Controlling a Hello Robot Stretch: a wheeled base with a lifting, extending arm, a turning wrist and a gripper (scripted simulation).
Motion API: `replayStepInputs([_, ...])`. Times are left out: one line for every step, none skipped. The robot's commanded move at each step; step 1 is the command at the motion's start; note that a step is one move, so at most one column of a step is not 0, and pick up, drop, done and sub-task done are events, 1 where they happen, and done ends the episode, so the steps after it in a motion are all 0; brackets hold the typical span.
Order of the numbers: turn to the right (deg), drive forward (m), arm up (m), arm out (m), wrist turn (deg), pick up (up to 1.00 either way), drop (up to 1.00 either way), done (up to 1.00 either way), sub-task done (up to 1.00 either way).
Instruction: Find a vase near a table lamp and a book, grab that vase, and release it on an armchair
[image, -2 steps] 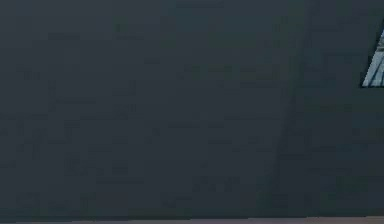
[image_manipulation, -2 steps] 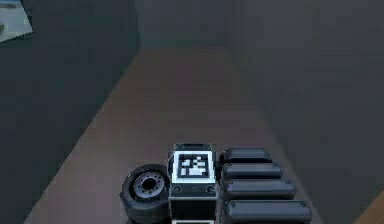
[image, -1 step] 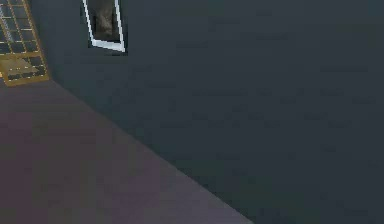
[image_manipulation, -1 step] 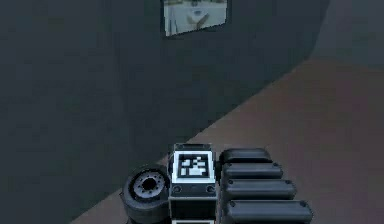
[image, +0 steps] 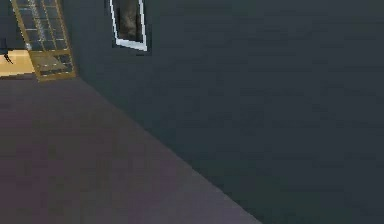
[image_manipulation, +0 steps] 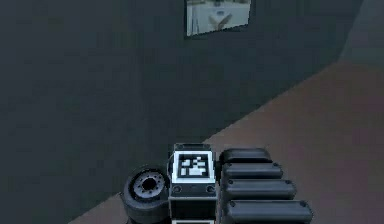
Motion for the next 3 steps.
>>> replayStepInputs([0.0,0.75,0.0,0.0,0.0,0.0,0.0,0.0,0.0])
replayStepInputs([-42.0,0.0,0.0,0.0,0.0,0.0,0.0,0.0,0.0])
replayStepInputs([0.0,0.05,0.0,0.0,0.0,0.0,0.0,0.0,0.0])
